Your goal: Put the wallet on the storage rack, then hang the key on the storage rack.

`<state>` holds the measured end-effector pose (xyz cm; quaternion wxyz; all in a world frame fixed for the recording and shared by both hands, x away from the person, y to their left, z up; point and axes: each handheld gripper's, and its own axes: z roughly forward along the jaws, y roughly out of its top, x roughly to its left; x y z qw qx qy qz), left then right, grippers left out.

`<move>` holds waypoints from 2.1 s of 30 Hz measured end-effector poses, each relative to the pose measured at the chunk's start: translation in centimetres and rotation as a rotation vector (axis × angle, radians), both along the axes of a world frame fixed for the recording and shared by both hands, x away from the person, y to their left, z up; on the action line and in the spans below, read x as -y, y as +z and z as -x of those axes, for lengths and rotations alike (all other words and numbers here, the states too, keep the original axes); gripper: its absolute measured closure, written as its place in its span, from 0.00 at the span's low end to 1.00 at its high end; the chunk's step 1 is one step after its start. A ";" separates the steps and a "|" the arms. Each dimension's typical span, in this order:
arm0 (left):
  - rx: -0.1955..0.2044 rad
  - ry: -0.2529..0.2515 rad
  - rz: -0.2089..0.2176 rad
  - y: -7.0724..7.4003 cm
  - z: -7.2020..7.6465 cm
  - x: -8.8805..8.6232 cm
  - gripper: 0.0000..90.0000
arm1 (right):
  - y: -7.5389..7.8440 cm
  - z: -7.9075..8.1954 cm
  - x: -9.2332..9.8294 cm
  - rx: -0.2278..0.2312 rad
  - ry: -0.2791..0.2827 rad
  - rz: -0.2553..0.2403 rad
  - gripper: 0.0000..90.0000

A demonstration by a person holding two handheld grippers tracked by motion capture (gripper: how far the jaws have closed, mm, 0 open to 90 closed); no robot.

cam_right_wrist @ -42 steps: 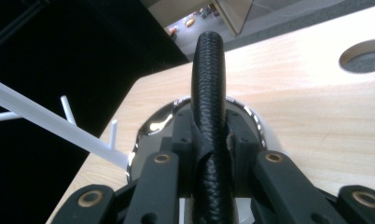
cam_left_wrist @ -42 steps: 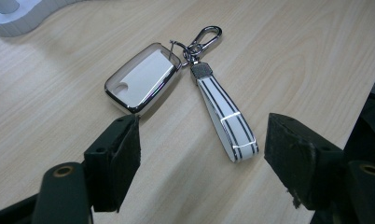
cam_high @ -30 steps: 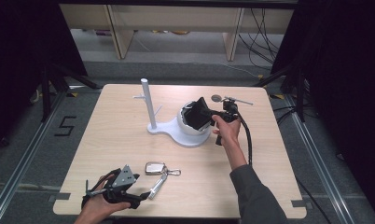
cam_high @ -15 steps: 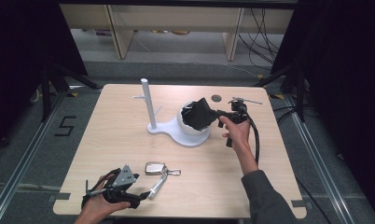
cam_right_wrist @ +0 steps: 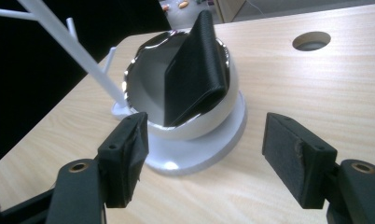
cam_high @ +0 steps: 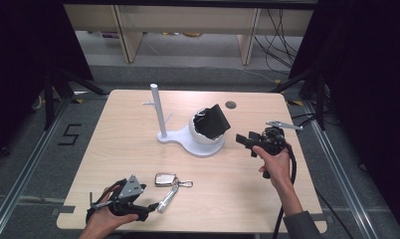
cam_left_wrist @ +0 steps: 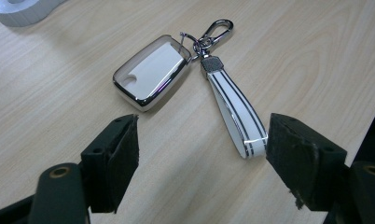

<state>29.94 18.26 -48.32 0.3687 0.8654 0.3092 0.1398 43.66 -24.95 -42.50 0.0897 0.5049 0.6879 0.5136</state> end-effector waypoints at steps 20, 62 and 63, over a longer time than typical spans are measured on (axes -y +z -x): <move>0.016 0.008 -0.003 0.4 0.4 -0.5 0.26 | -3.4 5.7 -2.2 -0.016 0.109 0.111 0.31; 0.058 -0.132 -0.077 2.5 -2.5 3.9 0.33 | -6.8 11.6 -4.0 -0.111 0.291 0.269 0.30; 0.058 -0.132 -0.077 2.5 -2.5 3.9 0.33 | -6.8 11.6 -4.0 -0.111 0.291 0.269 0.30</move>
